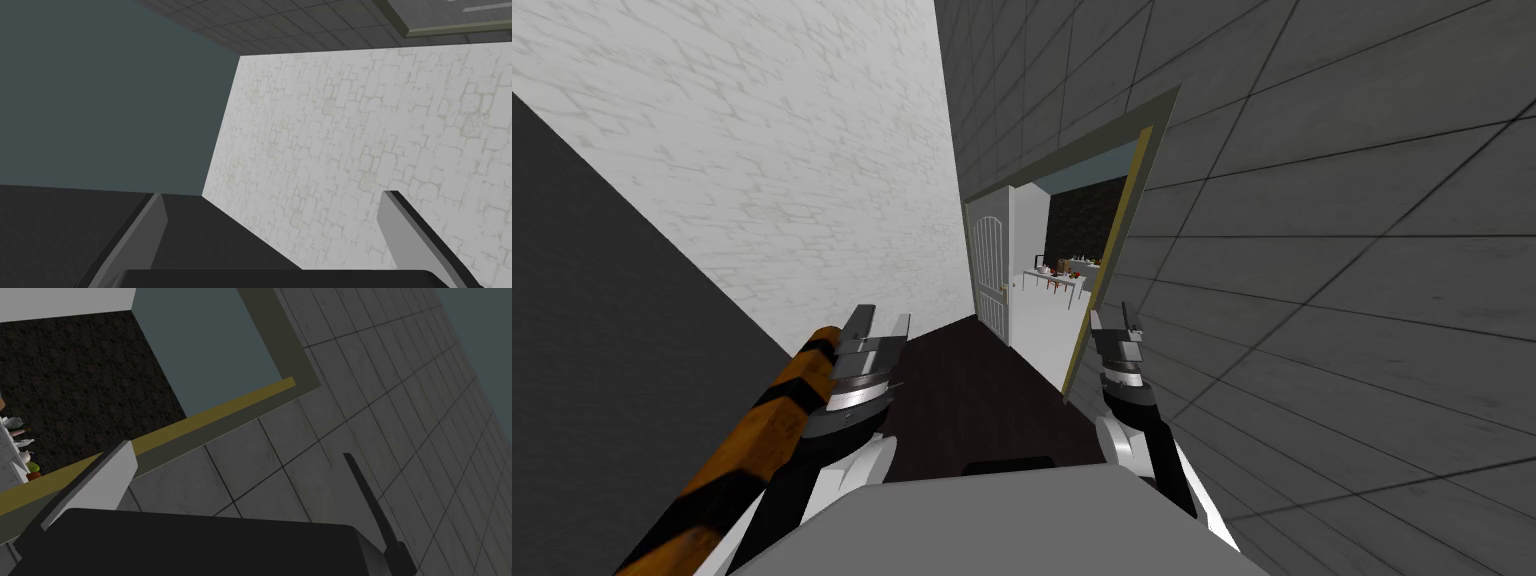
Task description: Push the door open
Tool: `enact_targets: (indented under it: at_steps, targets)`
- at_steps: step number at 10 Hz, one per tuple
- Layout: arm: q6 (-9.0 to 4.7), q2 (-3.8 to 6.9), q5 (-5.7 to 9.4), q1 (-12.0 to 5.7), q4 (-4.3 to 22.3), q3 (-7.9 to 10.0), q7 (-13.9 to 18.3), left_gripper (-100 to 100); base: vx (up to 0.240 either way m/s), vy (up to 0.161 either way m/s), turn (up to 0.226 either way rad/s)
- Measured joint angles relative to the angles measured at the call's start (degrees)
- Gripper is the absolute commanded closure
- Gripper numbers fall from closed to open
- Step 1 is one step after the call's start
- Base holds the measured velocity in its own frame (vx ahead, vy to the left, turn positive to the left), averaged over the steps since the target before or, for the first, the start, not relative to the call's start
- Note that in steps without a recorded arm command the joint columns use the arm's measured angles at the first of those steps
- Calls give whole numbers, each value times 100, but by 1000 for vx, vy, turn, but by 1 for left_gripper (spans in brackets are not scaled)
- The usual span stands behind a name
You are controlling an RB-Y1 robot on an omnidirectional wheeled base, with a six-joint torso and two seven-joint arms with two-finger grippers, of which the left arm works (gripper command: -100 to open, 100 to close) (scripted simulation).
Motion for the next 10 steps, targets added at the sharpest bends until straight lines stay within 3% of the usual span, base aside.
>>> enact_targets:
  at_steps: [4, 10]
  targets:
    - [0, 49, -31, -189, 359, -9, 48, -100, 83, 55, -85]
    - [24, 170, -54, -692, 1192, 61, 169, -100, 90, 64, -104]
